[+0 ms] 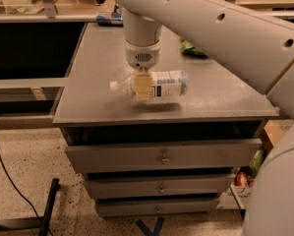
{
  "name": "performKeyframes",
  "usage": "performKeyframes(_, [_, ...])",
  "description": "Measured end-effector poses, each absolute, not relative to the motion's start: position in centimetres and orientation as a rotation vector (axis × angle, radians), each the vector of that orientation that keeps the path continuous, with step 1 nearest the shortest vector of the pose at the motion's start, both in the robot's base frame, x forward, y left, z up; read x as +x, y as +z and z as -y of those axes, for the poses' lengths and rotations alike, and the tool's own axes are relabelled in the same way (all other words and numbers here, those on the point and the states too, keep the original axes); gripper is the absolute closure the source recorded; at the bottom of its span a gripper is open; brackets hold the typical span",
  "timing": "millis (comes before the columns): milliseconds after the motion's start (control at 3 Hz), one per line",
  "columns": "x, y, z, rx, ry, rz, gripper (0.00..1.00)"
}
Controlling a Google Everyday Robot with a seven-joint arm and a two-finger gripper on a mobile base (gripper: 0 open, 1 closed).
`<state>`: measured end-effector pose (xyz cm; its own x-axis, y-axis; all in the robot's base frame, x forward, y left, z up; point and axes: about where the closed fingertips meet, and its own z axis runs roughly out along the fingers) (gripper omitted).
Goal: Place blue plastic bottle upright
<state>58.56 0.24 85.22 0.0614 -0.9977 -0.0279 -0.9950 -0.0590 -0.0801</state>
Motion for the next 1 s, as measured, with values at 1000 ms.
performKeyframes(1000, [60.7, 96.2, 1.6, -2.031, 0.391, -1.706, 1.0])
